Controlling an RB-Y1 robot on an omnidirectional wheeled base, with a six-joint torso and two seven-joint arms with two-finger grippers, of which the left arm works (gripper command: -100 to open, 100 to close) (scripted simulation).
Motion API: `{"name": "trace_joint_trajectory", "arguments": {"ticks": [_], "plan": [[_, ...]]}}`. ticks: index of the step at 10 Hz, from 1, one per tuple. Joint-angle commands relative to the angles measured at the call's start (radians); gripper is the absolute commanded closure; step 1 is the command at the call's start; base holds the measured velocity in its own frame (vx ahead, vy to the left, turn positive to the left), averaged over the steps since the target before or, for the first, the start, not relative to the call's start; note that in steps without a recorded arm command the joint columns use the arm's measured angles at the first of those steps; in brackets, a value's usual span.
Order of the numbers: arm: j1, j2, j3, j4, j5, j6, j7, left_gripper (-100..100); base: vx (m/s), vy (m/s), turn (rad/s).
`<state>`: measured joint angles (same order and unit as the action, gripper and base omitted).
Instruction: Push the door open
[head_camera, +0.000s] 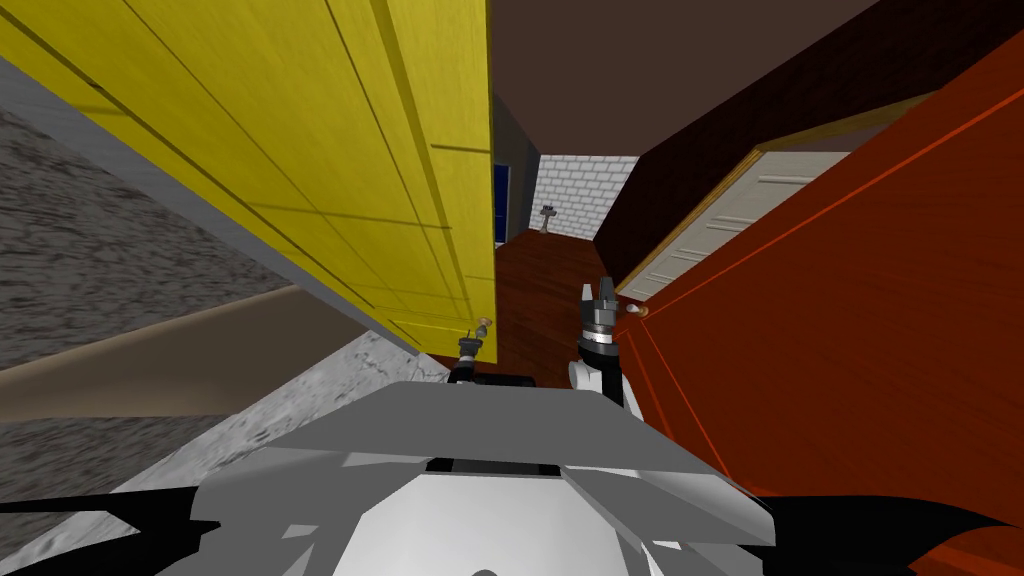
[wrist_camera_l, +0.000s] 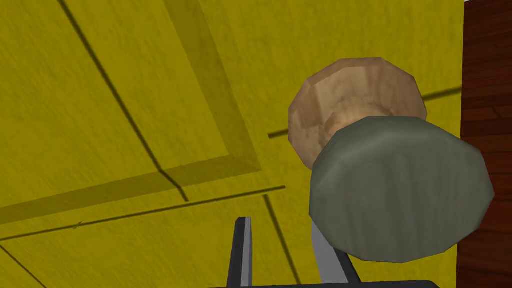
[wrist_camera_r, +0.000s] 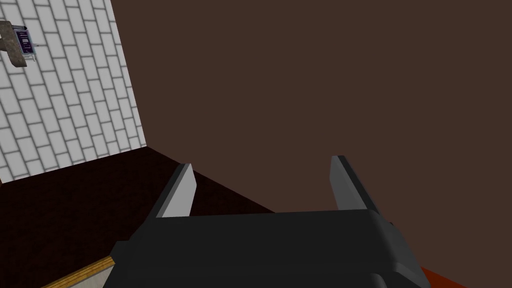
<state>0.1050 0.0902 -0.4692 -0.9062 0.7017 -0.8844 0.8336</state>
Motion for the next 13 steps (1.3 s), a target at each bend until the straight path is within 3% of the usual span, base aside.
{"name": "trace_joint_trajectory", "arguments": {"ticks": [1, 3, 6, 8, 10, 13], "plan": [[0.003, -0.024, -0.029, -0.024, 0.000, -0.011, 0.016, -100, -0.049, 0.016, -0.026], [0.003, -0.024, -0.029, -0.024, 0.000, -0.011, 0.016, -100, -0.020, -0.006, 0.016], [0.025, -0.037, -0.061, -0.045, 0.036, -0.031, 0.071, -100, -0.025, 0.022, -0.034], [0.025, -0.037, -0.061, -0.045, 0.036, -0.031, 0.071, -100, -0.033, 0.006, -0.015], [0.042, -0.048, -0.086, -0.062, 0.064, -0.047, 0.114, -100, -0.034, 0.019, -0.025], [0.048, -0.053, -0.095, -0.068, 0.073, -0.052, 0.129, -100, -0.029, 0.020, -0.003]]}}
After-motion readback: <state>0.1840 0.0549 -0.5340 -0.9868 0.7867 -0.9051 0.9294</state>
